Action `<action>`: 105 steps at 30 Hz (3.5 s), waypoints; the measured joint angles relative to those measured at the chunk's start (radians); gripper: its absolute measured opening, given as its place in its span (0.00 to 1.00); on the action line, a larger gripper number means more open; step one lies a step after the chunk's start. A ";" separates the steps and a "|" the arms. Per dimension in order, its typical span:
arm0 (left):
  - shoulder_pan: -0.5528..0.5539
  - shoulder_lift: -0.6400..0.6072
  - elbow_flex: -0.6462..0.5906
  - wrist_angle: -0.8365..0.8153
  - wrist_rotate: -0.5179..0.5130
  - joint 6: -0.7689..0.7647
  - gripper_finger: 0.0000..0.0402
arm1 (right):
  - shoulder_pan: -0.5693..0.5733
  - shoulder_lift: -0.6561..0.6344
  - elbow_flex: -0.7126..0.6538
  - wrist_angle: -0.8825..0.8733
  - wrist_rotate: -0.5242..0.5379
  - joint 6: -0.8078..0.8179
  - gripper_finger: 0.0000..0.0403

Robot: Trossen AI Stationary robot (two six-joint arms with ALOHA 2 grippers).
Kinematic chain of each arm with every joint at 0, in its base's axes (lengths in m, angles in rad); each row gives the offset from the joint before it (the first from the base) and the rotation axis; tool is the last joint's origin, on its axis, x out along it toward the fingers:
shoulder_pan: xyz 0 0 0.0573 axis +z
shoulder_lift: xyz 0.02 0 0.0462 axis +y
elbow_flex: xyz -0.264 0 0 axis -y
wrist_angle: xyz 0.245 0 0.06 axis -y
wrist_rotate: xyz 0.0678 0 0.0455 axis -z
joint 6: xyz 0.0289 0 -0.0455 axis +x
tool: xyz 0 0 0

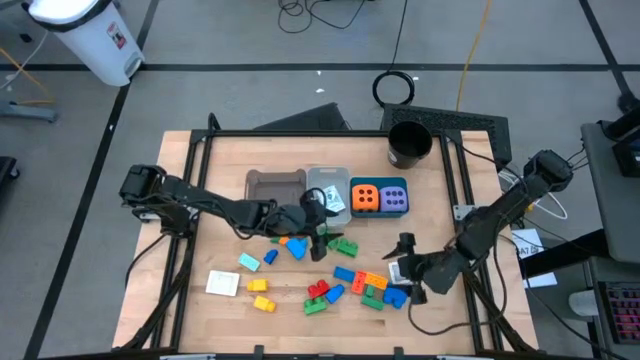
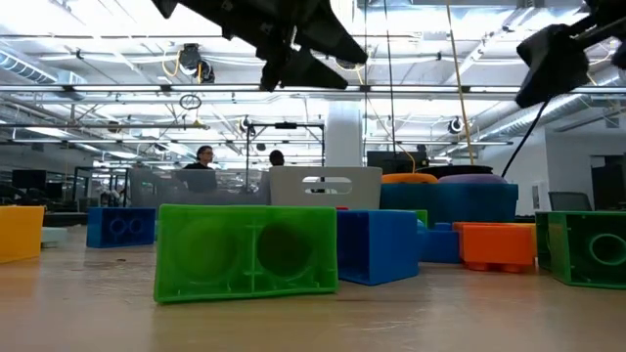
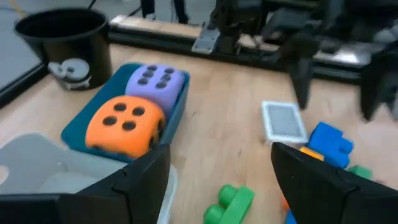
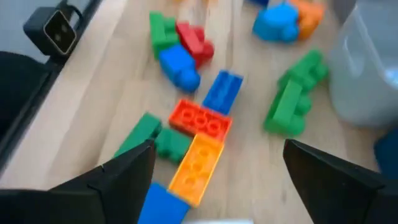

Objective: Pick & Place Toys
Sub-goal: Put the black playing card box into the gray bin

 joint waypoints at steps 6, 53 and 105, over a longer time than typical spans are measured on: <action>0.019 -0.001 0.000 0.010 -0.002 -0.027 0.71 | 0.045 0.048 0.028 -0.268 -0.121 0.049 0.88; 0.023 -0.001 0.001 0.016 0.000 -0.093 0.71 | 0.015 -0.052 -0.224 -0.100 -0.222 0.066 0.76; 0.048 0.115 0.016 0.267 0.087 -0.248 0.18 | -0.222 0.105 -0.170 0.692 0.530 -0.811 0.85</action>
